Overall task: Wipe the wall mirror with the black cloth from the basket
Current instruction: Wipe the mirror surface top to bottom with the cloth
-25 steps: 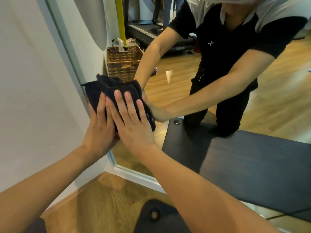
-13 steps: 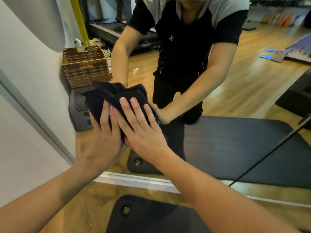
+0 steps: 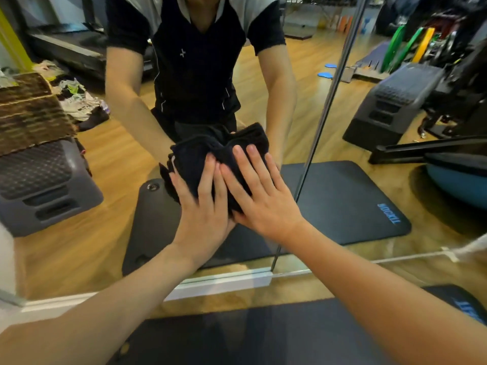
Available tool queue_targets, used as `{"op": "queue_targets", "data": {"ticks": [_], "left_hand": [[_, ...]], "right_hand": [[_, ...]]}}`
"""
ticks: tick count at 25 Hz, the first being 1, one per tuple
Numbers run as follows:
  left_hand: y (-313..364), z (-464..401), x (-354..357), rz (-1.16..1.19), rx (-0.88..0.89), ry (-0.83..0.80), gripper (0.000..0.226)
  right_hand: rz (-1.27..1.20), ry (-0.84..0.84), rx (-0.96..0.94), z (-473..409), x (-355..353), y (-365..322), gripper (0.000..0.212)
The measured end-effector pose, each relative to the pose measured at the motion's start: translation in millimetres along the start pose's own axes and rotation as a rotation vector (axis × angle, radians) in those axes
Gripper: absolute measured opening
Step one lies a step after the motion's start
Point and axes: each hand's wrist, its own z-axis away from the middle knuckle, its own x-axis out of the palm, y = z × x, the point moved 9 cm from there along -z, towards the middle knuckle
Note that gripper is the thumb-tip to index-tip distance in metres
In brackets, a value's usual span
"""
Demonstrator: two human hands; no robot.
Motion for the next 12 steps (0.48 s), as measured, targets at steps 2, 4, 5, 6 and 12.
{"op": "queue_targets", "data": {"ticks": [2, 4, 5, 6, 12], "left_hand": [[39, -13, 18, 0.021, 0.042, -0.007, 0.077], [61, -21, 39, 0.128, -0.004, -0.036, 0.069], [66, -22, 45, 0.181, -0.030, -0.020, 0.068], [67, -22, 46, 0.221, -0.054, 0.011, 0.068], [66, -6, 40, 0.353, -0.062, 0.160, 0.079]], "right_hand": [[0.026, -0.031, 0.028, 24, -5, 34, 0.079], [0.033, -0.046, 0.068, 42, -8, 58, 0.080], [0.031, -0.047, 0.084, 48, -7, 65, 0.080], [0.026, -0.042, 0.092, 50, -6, 67, 0.081], [0.003, -0.008, 0.147, 70, 9, 61, 0.087]]}}
